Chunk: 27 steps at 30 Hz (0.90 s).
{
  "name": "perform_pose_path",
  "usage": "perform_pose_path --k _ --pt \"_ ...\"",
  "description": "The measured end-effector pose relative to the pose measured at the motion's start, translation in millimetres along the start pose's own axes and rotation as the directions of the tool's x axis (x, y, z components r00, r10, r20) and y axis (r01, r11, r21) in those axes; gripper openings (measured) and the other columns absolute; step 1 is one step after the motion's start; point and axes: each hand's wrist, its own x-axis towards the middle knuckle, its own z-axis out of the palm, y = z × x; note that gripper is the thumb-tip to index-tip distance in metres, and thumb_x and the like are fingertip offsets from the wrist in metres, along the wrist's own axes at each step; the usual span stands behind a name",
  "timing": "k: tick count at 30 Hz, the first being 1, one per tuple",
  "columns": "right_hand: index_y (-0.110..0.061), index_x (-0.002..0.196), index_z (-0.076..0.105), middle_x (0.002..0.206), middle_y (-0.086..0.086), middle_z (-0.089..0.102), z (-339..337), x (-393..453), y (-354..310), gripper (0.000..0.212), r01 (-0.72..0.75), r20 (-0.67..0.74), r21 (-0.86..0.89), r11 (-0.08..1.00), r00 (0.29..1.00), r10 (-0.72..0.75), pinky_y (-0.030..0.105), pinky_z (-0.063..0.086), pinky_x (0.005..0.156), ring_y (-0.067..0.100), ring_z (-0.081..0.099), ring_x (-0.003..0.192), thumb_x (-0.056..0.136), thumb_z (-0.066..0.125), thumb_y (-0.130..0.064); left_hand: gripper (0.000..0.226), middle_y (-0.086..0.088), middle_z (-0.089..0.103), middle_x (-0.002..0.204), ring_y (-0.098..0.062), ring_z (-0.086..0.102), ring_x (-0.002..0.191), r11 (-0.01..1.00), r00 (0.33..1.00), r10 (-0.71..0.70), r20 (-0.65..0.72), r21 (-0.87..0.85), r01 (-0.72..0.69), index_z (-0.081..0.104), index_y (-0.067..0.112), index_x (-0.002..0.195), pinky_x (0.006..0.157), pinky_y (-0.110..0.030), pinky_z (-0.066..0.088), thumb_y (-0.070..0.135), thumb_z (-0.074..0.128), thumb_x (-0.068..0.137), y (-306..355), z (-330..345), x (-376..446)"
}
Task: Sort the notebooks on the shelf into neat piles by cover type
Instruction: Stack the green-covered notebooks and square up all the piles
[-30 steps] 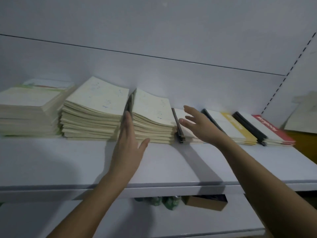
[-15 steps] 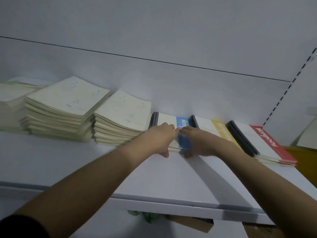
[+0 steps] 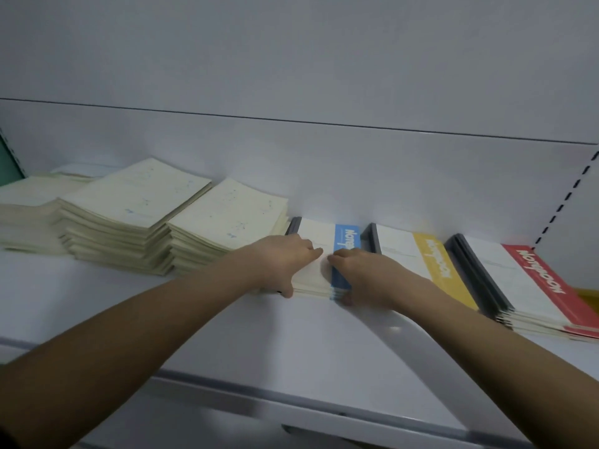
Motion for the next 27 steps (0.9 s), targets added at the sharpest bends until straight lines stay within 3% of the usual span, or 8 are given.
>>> perform_pose_path --k 6,10,13,16,22,24,26,27 --pt "-0.016 0.119 0.050 0.118 0.002 0.054 2.9 2.1 -3.6 0.039 -0.005 -0.019 -0.024 1.000 1.000 0.005 0.036 0.050 0.080 0.023 0.052 0.107 0.085 0.061 -0.033 0.064 -0.001 0.056 0.120 -0.025 0.051 0.110 0.977 0.978 0.108 -0.176 0.202 -0.072 0.040 0.016 0.140 0.088 -0.039 0.046 0.015 0.060 0.079 4.2 7.2 0.9" --pt "-0.016 0.109 0.050 0.114 0.003 0.053 2.9 -1.9 -15.8 0.026 -0.005 -0.035 -0.020 1.000 0.999 0.004 0.035 0.048 0.075 0.024 0.053 0.102 0.088 0.054 -0.031 0.059 -0.002 0.053 0.125 -0.026 0.051 0.112 0.978 0.977 0.113 -0.180 0.193 -0.077 0.043 0.016 0.137 0.089 -0.039 0.043 0.027 0.064 0.083 -1.7 14.6 -8.8" --pt "-0.018 0.114 0.049 0.114 0.000 0.051 0.0 -1.1 -23.7 0.027 -0.008 -0.020 -0.017 1.000 1.000 0.008 0.032 0.042 0.068 0.023 0.052 0.103 0.089 0.053 -0.027 0.060 -0.001 0.054 0.121 -0.023 0.050 0.112 0.979 0.974 0.128 -0.185 0.182 -0.094 0.047 0.017 0.130 0.086 -0.035 0.042 0.034 0.072 0.078 -7.0 10.7 -11.8" --pt "-0.019 0.121 0.047 0.115 0.001 0.052 -0.3 1.2 -29.6 0.034 -0.041 -0.036 -0.074 0.996 0.999 0.038 0.031 0.038 0.066 0.023 0.052 0.104 0.088 0.056 -0.018 0.053 0.000 0.057 0.114 -0.023 0.051 0.108 0.969 0.956 0.144 -0.254 0.233 -0.084 0.050 0.018 0.126 0.081 -0.032 0.038 0.022 0.068 0.077 -6.4 8.9 -10.9" --pt "-0.015 0.119 0.049 0.118 0.002 0.053 9.0 -3.1 -36.8 0.031 -0.154 -0.077 -0.111 0.982 0.986 0.146 0.032 0.039 0.071 0.024 0.051 0.108 0.089 0.058 -0.014 0.052 0.004 0.057 0.117 -0.024 0.049 0.112 0.946 0.901 0.183 -0.394 0.320 -0.053 0.048 0.023 0.131 0.087 -0.034 0.033 0.008 0.055 0.081 -1.2 16.9 -22.5" --pt "-0.017 0.121 0.050 0.121 0.000 0.052 5.3 -5.6 -40.2 0.034 -0.182 -0.062 0.020 0.983 0.981 0.183 0.034 0.046 0.080 0.024 0.051 0.113 0.089 0.060 -0.020 0.054 0.001 0.054 0.124 -0.024 0.047 0.116 0.978 0.911 0.115 -0.395 0.208 -0.033 0.044 0.021 0.137 0.089 -0.033 0.035 0.009 0.056 0.086 1.0 22.0 -28.6" --pt "-0.019 0.135 0.048 0.132 -0.004 0.050 -5.3 -7.3 -36.9 0.052 -0.281 0.021 0.311 0.908 0.957 0.289 0.033 0.043 0.094 0.023 0.047 0.124 0.088 0.064 -0.037 0.054 -0.003 0.049 0.135 -0.024 0.045 0.124 0.975 0.920 -0.072 -0.385 -0.223 -0.017 0.041 0.018 0.142 0.098 -0.034 0.040 0.018 0.059 0.091 8.0 19.7 -33.0" --pt "-0.020 0.138 0.046 0.134 -0.003 0.050 -12.8 -6.4 -34.7 0.056 -0.337 0.070 0.438 0.833 0.937 0.342 0.030 0.041 0.094 0.022 0.047 0.126 0.089 0.062 -0.043 0.053 -0.005 0.046 0.140 -0.025 0.044 0.128 0.879 0.923 -0.175 -0.343 -0.476 -0.010 0.039 0.016 0.143 0.102 -0.036 0.039 0.023 0.057 0.093 12.5 14.6 -33.2"
